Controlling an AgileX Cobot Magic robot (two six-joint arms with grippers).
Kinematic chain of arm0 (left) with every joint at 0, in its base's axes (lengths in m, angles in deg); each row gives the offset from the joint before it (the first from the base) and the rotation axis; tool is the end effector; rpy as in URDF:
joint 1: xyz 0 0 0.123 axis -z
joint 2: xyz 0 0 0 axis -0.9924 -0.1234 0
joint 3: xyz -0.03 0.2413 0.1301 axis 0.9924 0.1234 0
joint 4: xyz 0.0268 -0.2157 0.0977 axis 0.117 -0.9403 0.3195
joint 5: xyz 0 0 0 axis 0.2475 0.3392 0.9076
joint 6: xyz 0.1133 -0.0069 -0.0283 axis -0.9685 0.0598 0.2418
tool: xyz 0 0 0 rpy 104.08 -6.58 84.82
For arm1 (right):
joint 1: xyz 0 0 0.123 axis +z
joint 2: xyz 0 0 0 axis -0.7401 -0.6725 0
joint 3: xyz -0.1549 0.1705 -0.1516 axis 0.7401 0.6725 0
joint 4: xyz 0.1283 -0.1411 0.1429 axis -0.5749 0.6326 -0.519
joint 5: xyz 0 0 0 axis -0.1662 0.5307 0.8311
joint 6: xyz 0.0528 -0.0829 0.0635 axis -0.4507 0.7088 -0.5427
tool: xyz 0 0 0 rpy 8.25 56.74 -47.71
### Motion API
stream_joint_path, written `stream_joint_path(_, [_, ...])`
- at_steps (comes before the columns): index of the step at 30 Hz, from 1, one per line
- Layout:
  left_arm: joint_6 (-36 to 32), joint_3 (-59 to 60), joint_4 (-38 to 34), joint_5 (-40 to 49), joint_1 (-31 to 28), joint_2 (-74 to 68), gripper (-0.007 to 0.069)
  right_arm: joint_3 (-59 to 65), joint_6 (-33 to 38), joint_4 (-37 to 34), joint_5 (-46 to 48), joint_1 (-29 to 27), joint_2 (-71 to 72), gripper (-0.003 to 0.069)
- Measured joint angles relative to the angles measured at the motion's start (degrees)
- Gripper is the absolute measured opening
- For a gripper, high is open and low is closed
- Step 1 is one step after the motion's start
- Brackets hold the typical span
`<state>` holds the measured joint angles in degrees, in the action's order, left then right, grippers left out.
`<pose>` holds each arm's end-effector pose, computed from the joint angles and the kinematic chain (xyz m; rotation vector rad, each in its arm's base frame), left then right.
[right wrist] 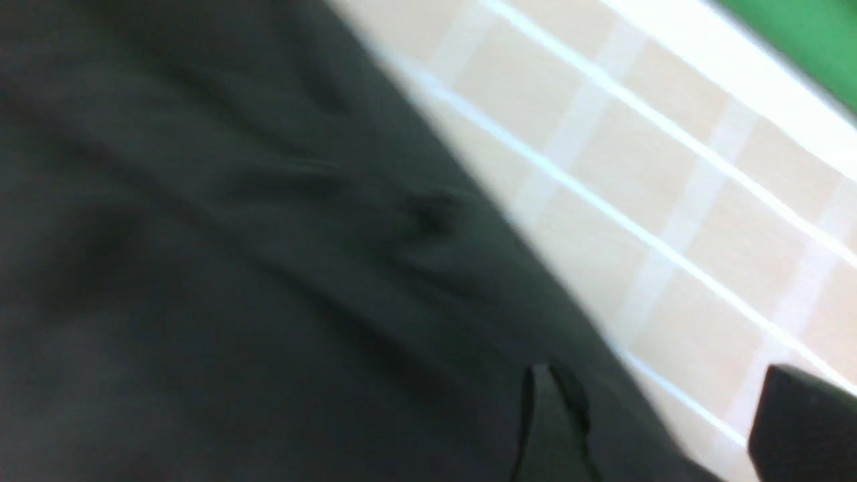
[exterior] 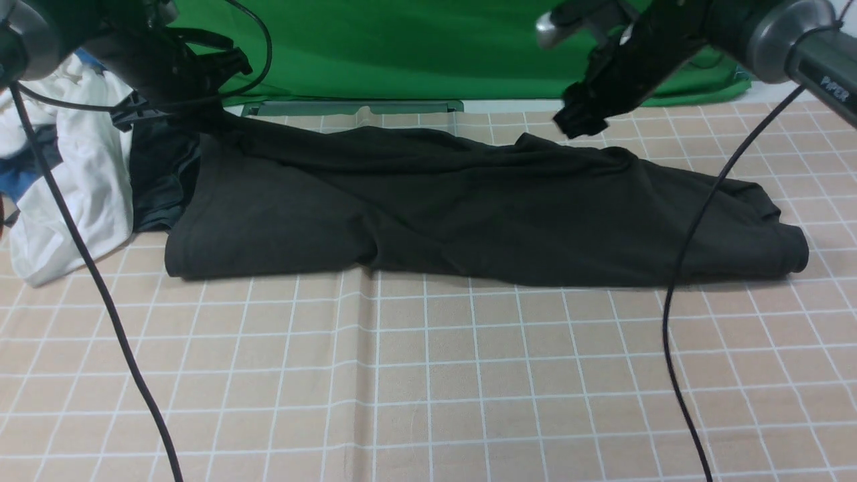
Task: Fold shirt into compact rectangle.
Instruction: 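Fold the black garment in half by bringing its near edge over to the far edge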
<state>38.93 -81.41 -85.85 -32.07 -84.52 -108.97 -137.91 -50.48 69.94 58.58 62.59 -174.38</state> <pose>0.4963 -0.0063 0.1960 -0.4175 2.6140 -0.3321 0.4993 0.1431 0.2023 -0.8245 2.3906 0.0635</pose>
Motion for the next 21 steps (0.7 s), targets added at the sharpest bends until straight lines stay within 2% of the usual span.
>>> stream_joint_path(6, [-0.02,0.0,0.0,0.12,0.0,0.0,0.0035,-0.11,4.39,-0.79,-2.5,2.77,-2.82,0.0432])
stream_joint_path(13, [-0.37,0.0,0.0,0.12,0.0,0.0,0.0035,-0.11,5.49,3.28,-5.17,2.93,-5.87,0.0416])
stream_joint_path(16, [-0.42,0.0,-0.05,0.12,0.0,0.0,0.0035,-0.11,5.71,3.35,-6.44,2.93,-6.52,0.03])
stream_joint_path(18, [-0.42,0.0,-0.05,0.12,0.0,0.0,0.0035,-0.11,5.78,3.48,-7.61,3.05,-6.58,0.014])
stream_joint_path(19, [-0.42,-0.05,-0.05,0.12,0.0,0.0,0.0035,-0.22,5.78,3.7,-8.27,3.14,-6.58,0.0088])
stream_joint_path(21, [-0.42,-0.07,-0.05,0.12,0.0,0.0,0.0035,-0.85,5.78,4.13,-8.47,3.2,-6.53,0.0067])
